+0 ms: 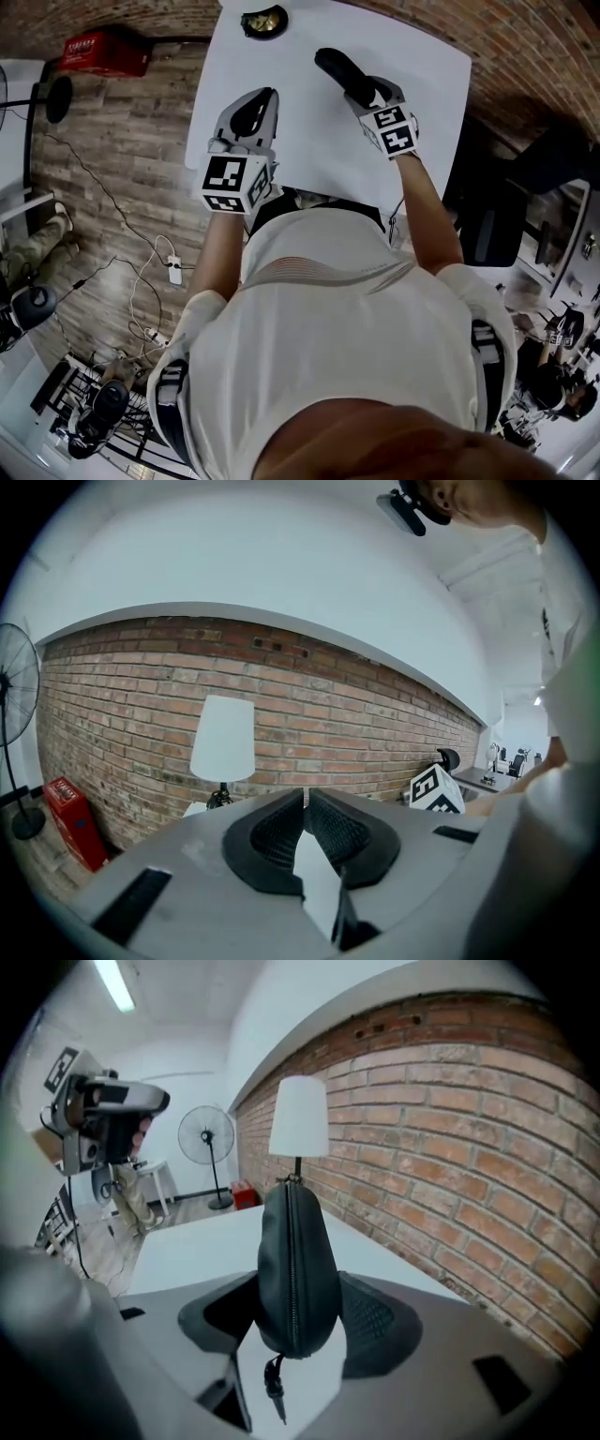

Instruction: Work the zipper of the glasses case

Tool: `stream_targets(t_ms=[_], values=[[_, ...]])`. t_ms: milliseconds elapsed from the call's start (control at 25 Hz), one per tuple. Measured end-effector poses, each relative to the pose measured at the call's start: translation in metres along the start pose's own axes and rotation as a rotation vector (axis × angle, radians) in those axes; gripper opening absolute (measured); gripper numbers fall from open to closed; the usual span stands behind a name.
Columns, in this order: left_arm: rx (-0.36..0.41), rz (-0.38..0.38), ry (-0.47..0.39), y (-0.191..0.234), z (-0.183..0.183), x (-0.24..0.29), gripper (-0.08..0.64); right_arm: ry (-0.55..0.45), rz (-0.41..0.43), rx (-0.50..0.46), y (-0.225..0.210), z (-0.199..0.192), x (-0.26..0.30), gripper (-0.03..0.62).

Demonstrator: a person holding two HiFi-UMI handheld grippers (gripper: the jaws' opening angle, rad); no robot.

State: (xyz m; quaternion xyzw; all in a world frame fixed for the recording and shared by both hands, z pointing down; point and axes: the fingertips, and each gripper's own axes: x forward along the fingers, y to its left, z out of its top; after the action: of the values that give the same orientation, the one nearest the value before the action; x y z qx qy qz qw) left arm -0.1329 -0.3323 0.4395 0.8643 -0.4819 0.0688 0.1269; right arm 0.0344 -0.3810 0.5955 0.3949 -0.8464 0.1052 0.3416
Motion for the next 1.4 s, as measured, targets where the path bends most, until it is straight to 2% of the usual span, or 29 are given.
stream_targets(t_ms=[360, 560, 800, 920, 1200, 1280, 1400], values=[[0.037, -0.074, -0.087, -0.023, 0.041, 0.004, 0.028, -0.318, -0.092, 0.153, -0.030, 0.083, -0.119, 0.311], [0.059, -0.111, -0.115, -0.042, 0.056, 0.002, 0.028, -0.427, -0.162, 0.179, -0.046, 0.101, -0.180, 0.311], [0.061, -0.141, -0.133, -0.058, 0.071, -0.001, 0.028, -0.531, -0.137, 0.229, -0.049, 0.116, -0.224, 0.311], [0.034, -0.185, -0.133, -0.068, 0.076, -0.002, 0.028, -0.568, -0.031, 0.282, -0.043, 0.117, -0.230, 0.311], [-0.077, -0.403, -0.097, -0.090, 0.087, -0.005, 0.044, -0.675, 0.424, 0.463, -0.009, 0.132, -0.240, 0.311], [-0.102, -0.491, -0.082, -0.104, 0.089, -0.008, 0.138, -0.686, 0.531, 0.498, 0.002, 0.135, -0.243, 0.311], [-0.140, -0.622, -0.068, -0.125, 0.095, -0.012, 0.223, -0.667, 0.672, 0.512, 0.020, 0.140, -0.245, 0.311]])
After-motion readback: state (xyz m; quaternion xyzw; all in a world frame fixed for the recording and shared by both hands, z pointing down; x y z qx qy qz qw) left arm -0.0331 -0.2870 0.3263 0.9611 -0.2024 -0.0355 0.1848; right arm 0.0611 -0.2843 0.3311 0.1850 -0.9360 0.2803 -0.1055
